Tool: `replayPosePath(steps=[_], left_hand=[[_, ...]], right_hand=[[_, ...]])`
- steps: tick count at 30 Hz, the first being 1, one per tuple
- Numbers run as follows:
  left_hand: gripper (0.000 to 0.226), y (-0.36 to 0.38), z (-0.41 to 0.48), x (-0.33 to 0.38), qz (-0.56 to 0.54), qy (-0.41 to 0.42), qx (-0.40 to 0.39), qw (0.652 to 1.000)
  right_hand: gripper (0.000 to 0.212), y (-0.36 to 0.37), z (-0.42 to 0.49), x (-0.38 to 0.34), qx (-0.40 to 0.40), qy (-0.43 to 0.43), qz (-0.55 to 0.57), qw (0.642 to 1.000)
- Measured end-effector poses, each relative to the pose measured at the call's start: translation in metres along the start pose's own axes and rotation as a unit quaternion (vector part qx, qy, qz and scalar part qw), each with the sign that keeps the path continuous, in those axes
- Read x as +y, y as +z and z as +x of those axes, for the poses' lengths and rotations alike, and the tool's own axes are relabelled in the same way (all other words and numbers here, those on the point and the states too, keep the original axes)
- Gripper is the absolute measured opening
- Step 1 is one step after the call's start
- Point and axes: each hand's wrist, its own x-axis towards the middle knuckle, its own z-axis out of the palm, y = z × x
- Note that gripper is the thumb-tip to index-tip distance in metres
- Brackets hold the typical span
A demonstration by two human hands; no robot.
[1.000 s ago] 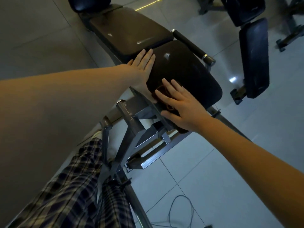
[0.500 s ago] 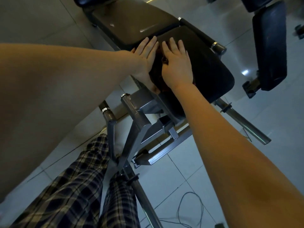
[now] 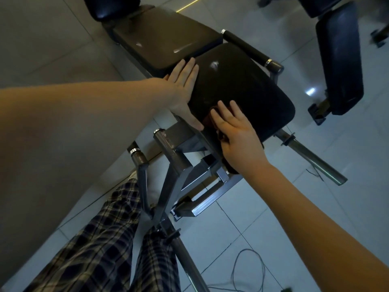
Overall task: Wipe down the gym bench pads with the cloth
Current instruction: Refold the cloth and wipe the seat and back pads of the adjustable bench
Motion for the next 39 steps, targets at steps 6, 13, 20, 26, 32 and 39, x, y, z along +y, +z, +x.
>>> replayPosePath(steps=[6, 13, 20, 26, 32, 39], left_hand=[[0.152, -0.008, 0.006, 0.001, 0.019, -0.004, -0.076, 0.997], [0.153, -0.003, 0.006, 0.005, 0.020, -0.009, -0.053, 0.998], [0.159, -0.008, 0.007, 0.004, 0.010, -0.007, -0.086, 0.996], [0.154, -0.006, 0.010, 0.000, 0.027, -0.004, -0.086, 0.996], [0.153, -0.005, 0.012, -0.001, 0.022, -0.002, -0.080, 0.997], [0.149, 0.000, 0.013, 0.003, 0.019, -0.017, -0.043, 0.999]], right_hand=[[0.055, -0.003, 0.066, -0.017, 0.017, 0.017, -0.005, 1.000], [0.056, -0.003, 0.083, -0.025, 0.023, 0.054, -0.011, 0.998], [0.059, -0.007, -0.003, -0.004, -0.008, 0.009, -0.003, 1.000], [0.057, -0.004, -0.010, 0.007, -0.001, -0.012, 0.003, 1.000], [0.052, 0.001, 0.052, -0.010, 0.015, 0.009, -0.009, 1.000], [0.053, -0.001, 0.092, -0.028, 0.037, 0.059, -0.036, 0.997]])
